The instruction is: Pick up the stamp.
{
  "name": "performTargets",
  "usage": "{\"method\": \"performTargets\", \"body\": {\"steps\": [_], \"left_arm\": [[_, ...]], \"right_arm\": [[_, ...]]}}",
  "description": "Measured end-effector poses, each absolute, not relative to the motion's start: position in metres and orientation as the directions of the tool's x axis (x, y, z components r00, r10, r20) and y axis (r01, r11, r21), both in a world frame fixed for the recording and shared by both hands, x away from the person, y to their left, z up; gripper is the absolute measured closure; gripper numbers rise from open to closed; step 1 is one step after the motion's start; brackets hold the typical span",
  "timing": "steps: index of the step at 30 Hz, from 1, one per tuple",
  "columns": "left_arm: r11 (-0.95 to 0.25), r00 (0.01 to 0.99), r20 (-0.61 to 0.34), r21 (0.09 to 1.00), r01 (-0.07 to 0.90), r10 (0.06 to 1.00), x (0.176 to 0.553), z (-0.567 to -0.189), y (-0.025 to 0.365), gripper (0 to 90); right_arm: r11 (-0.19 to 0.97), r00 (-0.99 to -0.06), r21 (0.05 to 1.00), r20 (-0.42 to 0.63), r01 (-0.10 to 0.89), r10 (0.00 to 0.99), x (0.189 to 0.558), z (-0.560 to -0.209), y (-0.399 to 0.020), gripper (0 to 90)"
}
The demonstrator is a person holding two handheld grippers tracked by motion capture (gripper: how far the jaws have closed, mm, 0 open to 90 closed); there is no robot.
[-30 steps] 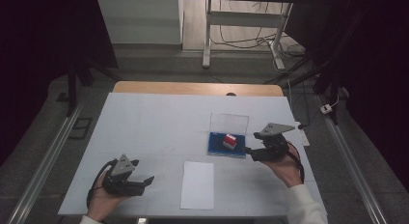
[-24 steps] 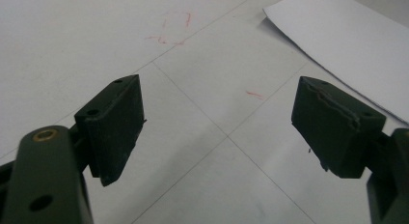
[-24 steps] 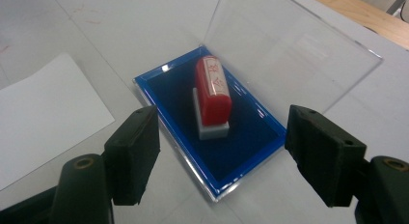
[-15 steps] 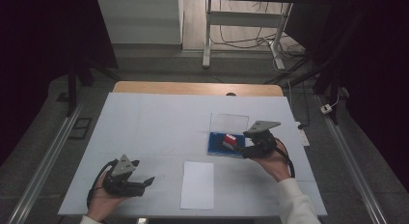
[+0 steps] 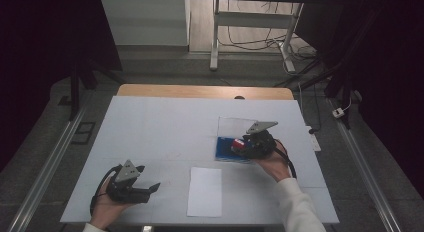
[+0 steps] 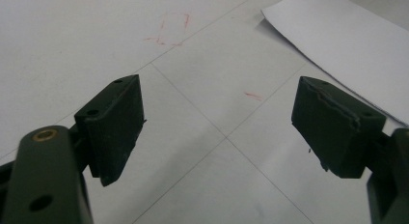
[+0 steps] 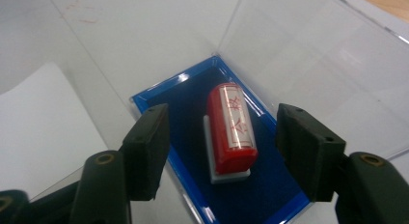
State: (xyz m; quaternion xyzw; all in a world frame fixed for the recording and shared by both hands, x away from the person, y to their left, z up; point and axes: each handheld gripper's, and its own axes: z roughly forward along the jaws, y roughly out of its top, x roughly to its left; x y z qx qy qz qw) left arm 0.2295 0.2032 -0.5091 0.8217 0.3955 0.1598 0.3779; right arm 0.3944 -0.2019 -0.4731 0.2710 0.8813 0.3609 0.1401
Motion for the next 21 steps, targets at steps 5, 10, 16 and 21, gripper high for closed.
{"method": "performTargets", "body": {"steps": [5,10,16,21], "left_arm": [[-0.402,0.639,-0.041,0.747,0.53,0.768,0.2294,-0.5095,0.2031,19.3],[-0.388,0.639,-0.053,0.755,0.529,0.768,0.2292,-0.5083,0.2045,19.2],[-0.387,0.635,-0.053,0.753,0.532,0.77,0.2295,-0.5091,0.2056,19.1],[-0.374,0.629,-0.058,0.76,0.531,0.776,0.2293,-0.5083,0.2066,19.1]], "right_arm": [[0.586,-0.809,0.712,-0.043,0.387,0.587,0.3998,-0.4771,-0.2004,44.0],[0.584,-0.809,0.713,-0.041,0.387,0.586,0.4022,-0.479,-0.1998,52.3],[0.586,-0.806,0.709,-0.044,0.391,0.591,0.4035,-0.4807,-0.2002,57.7],[0.591,-0.806,0.708,-0.051,0.387,0.589,0.4038,-0.482,-0.1994,62.4]]}}
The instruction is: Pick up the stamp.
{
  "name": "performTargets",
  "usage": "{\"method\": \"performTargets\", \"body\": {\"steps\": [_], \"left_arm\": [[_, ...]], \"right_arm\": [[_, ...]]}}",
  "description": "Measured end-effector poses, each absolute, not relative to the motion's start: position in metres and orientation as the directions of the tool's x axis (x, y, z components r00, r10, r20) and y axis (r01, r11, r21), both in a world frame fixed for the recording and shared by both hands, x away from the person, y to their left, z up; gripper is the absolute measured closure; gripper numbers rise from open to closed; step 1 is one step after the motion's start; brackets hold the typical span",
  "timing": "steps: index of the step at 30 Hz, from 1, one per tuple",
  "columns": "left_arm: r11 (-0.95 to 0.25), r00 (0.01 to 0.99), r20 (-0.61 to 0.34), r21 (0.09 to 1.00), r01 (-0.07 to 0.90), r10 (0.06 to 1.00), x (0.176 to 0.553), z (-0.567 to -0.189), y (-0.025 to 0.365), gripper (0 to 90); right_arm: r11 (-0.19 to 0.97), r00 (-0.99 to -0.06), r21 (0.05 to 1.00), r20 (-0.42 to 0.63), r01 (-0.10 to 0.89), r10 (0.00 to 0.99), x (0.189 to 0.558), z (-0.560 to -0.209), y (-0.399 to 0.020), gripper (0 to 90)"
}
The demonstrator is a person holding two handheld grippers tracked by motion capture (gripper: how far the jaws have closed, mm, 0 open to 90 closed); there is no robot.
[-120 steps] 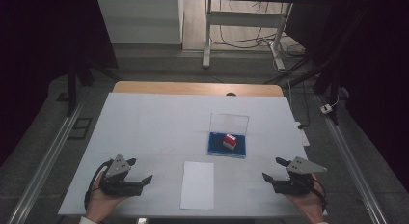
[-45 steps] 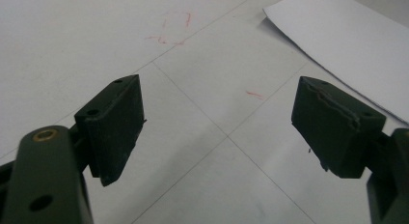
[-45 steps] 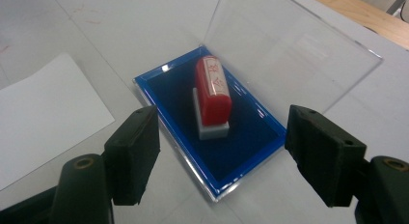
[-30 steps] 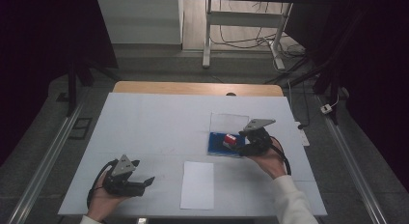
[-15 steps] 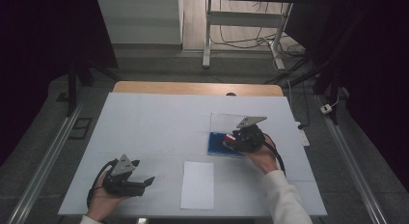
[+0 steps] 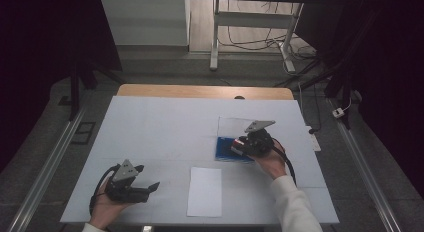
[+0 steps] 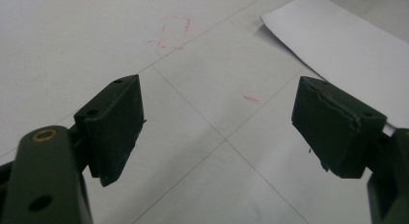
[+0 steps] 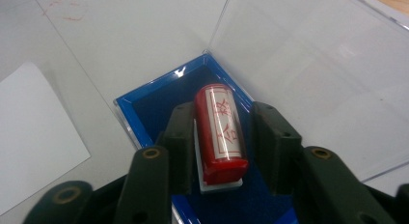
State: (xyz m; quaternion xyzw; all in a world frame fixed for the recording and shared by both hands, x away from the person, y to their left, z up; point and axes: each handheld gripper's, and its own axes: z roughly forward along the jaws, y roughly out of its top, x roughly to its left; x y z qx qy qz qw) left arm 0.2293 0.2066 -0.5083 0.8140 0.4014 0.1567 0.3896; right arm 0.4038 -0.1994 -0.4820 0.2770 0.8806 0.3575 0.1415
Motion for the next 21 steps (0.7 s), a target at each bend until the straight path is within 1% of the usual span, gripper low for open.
{"method": "performTargets", "body": {"steps": [7,21], "left_arm": [[-0.369,0.626,-0.061,0.761,0.533,0.778,0.2294,-0.5085,0.2075,19.1],[-0.37,0.623,-0.058,0.759,0.535,0.78,0.229,-0.5094,0.2086,19.2]], "right_arm": [[0.592,-0.812,0.707,-0.043,0.386,0.581,0.4041,-0.4823,-0.1994,68.3],[0.586,-0.817,0.71,-0.025,0.391,0.576,0.4045,-0.4829,-0.2004,69.8]]}}
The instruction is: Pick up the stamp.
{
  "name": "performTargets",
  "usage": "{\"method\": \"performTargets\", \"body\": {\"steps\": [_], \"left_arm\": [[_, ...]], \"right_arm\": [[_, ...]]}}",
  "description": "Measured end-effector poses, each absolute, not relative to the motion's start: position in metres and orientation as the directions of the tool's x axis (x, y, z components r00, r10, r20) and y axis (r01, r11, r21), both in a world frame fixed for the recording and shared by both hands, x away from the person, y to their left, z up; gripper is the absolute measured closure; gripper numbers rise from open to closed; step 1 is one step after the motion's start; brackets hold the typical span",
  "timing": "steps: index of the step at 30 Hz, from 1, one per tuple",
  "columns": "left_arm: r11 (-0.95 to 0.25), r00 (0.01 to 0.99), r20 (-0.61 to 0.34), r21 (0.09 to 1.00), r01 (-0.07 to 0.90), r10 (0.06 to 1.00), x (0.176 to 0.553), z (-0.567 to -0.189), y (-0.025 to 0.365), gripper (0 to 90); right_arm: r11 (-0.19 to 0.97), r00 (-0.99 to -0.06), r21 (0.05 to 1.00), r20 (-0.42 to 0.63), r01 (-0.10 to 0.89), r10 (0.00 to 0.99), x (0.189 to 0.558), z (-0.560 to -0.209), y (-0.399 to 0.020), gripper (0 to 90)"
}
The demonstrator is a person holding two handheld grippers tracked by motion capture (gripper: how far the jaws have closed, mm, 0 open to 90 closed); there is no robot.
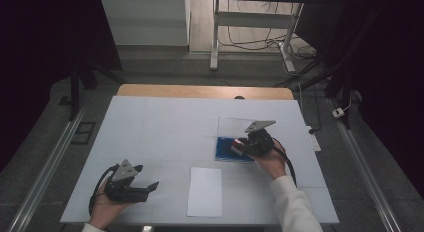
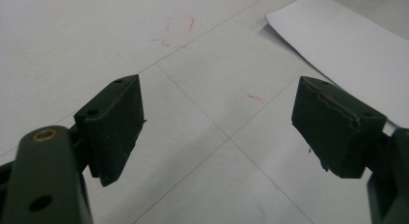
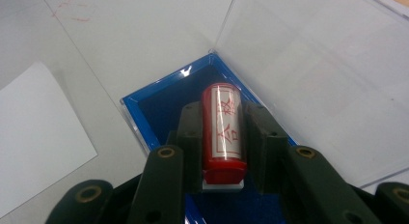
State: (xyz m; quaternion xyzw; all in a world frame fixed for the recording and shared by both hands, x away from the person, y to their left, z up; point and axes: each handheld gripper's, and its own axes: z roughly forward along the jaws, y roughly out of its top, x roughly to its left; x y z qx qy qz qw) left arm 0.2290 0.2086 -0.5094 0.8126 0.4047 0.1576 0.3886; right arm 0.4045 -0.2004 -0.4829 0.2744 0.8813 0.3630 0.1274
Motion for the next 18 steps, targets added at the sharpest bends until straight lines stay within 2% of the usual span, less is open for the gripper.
{"method": "performTargets", "body": {"steps": [7,18], "left_arm": [[-0.373,0.624,-0.056,0.758,0.535,0.78,0.229,-0.509,0.208,19.3],[-0.379,0.625,-0.051,0.756,0.534,0.779,0.229,-0.509,0.208,19.6]], "right_arm": [[0.6,-0.82,0.704,-0.044,0.379,0.571,0.403,-0.481,-0.2,69.9],[0.564,-0.805,0.747,-0.063,0.354,0.589,0.395,-0.462,-0.211,69.9]]}}
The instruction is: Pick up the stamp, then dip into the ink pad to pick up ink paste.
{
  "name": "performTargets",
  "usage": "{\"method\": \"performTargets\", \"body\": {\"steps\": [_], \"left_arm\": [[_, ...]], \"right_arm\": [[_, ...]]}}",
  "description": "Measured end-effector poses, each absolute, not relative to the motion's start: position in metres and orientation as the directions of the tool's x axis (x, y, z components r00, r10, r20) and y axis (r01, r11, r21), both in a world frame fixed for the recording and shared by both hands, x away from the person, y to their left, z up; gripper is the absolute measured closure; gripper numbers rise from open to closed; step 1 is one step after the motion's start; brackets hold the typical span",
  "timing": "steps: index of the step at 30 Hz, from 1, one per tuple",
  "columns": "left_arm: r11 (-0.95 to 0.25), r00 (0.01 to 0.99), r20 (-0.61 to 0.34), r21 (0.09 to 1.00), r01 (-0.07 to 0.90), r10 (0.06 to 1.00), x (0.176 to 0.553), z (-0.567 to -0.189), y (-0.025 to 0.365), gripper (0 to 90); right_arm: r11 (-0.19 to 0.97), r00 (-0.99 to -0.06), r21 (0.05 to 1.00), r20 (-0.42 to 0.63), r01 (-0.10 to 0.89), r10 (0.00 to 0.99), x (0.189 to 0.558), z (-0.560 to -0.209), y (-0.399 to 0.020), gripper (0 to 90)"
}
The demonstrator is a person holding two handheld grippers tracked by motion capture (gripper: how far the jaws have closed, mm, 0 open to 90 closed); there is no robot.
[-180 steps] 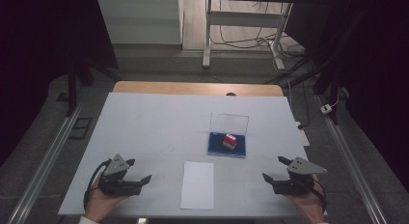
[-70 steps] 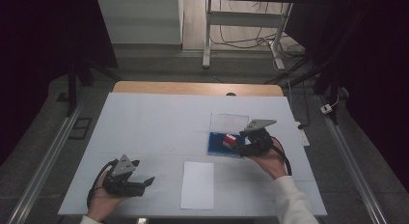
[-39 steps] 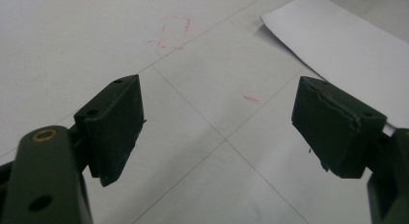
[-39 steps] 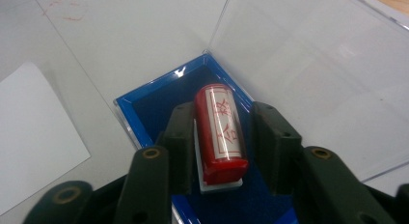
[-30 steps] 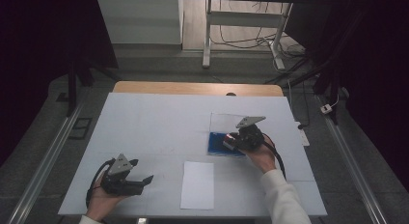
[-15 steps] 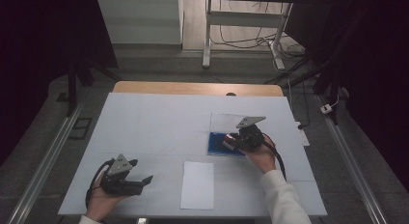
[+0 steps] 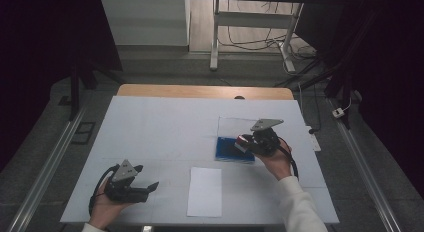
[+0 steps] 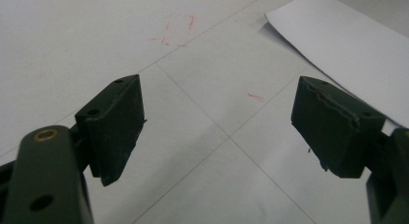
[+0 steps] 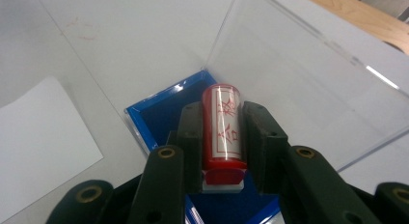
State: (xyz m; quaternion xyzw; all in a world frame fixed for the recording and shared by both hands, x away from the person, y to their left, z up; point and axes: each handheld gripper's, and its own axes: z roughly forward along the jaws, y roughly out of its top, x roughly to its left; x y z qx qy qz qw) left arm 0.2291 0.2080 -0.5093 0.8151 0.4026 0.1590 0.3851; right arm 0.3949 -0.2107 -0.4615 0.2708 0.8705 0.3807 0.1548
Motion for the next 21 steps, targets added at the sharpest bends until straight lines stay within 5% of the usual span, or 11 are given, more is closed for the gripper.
{"method": "performTargets", "body": {"steps": [21], "left_arm": [[-0.383,0.629,-0.051,0.754,0.534,0.776,0.228,-0.508,0.207,20.1]], "right_arm": [[0.567,-0.817,0.758,-0.08,0.322,0.57,0.388,-0.438,-0.206,69.9]]}}
